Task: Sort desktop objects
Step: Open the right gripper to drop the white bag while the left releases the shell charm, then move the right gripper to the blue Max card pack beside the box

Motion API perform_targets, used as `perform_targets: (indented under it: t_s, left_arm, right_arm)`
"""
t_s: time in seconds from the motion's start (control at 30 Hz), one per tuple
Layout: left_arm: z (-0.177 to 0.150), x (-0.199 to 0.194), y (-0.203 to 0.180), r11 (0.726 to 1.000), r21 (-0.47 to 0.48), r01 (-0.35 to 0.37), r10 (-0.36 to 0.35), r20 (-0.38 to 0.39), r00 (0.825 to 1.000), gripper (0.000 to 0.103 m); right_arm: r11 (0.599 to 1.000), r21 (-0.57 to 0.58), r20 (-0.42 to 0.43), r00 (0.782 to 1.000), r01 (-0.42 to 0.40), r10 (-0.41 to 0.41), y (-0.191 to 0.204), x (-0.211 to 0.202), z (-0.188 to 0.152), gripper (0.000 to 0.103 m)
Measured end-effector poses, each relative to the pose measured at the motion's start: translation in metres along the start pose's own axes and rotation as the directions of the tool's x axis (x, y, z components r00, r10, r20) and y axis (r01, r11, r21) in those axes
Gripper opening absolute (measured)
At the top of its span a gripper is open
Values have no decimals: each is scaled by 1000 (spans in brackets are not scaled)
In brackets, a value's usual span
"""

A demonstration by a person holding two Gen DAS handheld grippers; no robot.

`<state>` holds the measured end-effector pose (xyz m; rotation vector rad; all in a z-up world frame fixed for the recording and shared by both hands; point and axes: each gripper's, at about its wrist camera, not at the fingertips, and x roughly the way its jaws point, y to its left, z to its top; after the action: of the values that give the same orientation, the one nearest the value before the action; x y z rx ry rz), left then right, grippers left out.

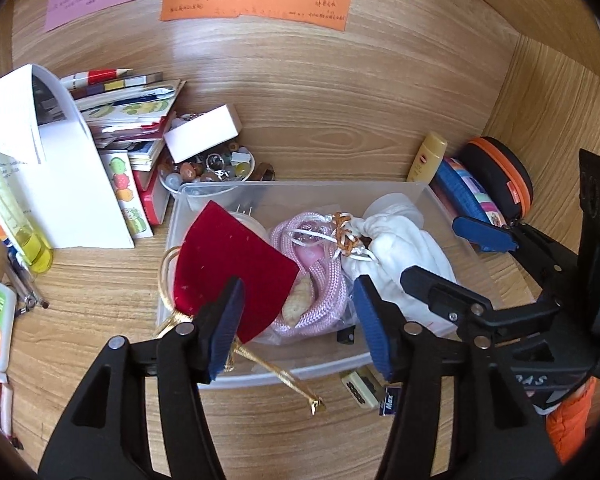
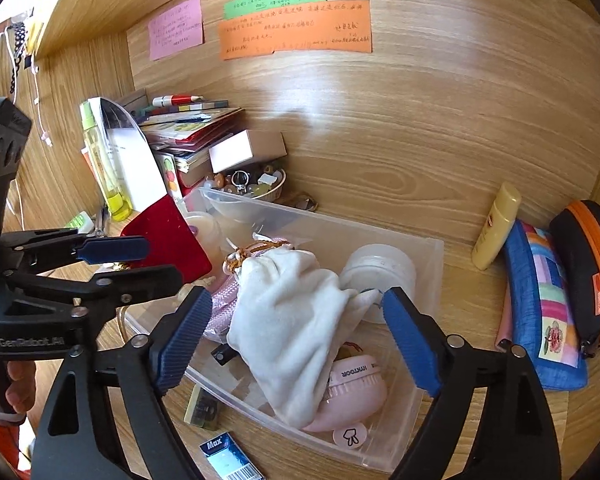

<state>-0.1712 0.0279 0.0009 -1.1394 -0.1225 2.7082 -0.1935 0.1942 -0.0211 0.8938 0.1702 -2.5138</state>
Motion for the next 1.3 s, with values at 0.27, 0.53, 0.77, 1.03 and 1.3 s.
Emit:
perform_targets:
  t_s: [0.27, 0.53, 0.77, 1.03, 1.3]
  left_arm:
    - [-6, -30, 1, 1000, 12, -27, 26, 55, 998, 72]
    - [-21, -54, 3, 998, 25, -62, 60, 84, 995, 87]
    - [-40, -79, 0, 991, 59, -116, 107, 137, 985, 90]
    - [-60, -92, -5, 988, 81, -131, 116, 163, 980, 95]
    - [-78, -87, -4, 984, 97, -149, 135, 136, 981, 95]
  right_arm:
    - [999, -29, 21, 999, 32, -31, 8, -22, 2, 86]
    - [998, -33, 55, 997, 59, -57, 23, -50, -9, 92]
    - [997, -18, 71, 995, 73, -71, 36, -69, -24, 98]
    - [995, -12, 54, 994, 96, -95, 47, -84, -44, 98]
    - [994, 27, -8, 994, 108, -107, 45, -79, -70, 99]
